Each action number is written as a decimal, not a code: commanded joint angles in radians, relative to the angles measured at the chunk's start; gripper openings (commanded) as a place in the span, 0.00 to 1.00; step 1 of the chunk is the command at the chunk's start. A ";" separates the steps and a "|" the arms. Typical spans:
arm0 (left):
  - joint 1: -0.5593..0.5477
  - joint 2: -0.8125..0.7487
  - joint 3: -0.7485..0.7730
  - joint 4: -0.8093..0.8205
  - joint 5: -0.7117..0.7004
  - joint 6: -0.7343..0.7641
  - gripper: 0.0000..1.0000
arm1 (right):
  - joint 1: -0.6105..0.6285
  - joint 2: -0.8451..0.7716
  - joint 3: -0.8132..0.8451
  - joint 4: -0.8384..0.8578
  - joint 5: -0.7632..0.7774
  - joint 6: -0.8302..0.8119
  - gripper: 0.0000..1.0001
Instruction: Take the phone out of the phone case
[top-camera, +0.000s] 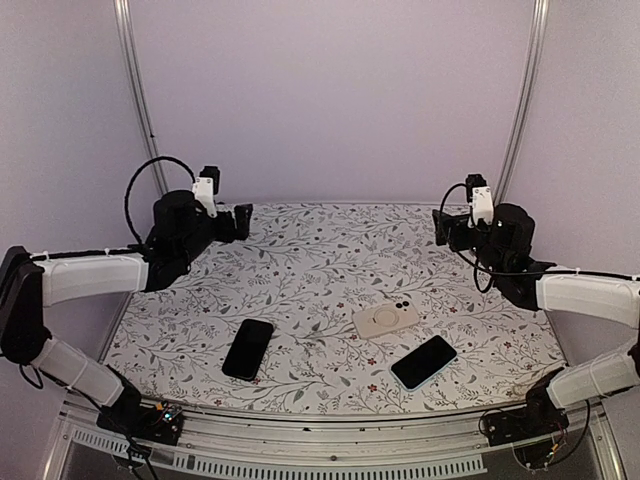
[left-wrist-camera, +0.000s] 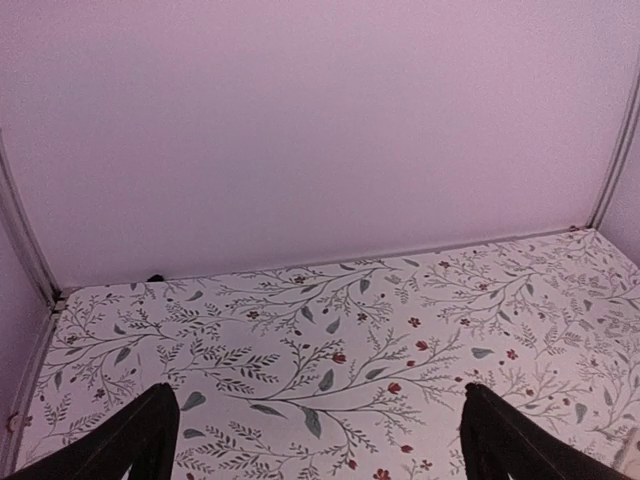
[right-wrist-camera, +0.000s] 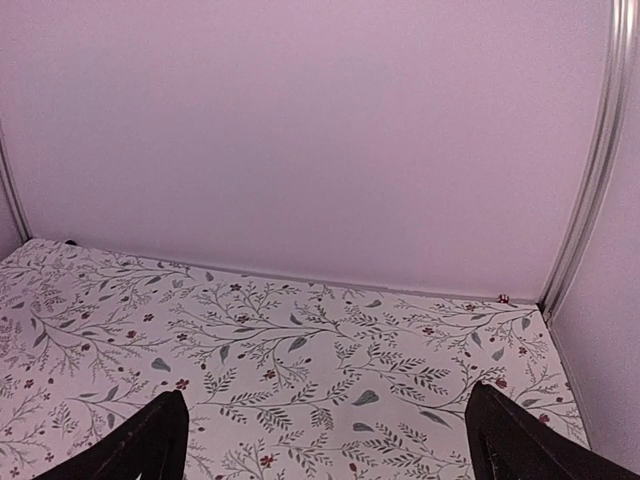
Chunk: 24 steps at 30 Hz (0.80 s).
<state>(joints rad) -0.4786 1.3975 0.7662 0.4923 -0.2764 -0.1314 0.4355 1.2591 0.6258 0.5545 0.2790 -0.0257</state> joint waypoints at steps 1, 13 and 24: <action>-0.101 0.043 0.107 -0.236 0.034 -0.093 0.99 | 0.122 -0.035 0.078 -0.223 0.110 0.011 0.99; -0.337 0.165 0.200 -0.453 0.019 -0.204 0.99 | 0.117 -0.178 0.072 -0.549 -0.007 0.507 0.99; -0.339 0.200 0.217 -0.590 -0.028 -0.394 0.99 | 0.118 -0.302 -0.108 -0.814 -0.264 0.769 0.99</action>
<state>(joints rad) -0.8146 1.5726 0.9497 -0.0406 -0.2810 -0.4591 0.5549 1.0054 0.5621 -0.1093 0.1295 0.5831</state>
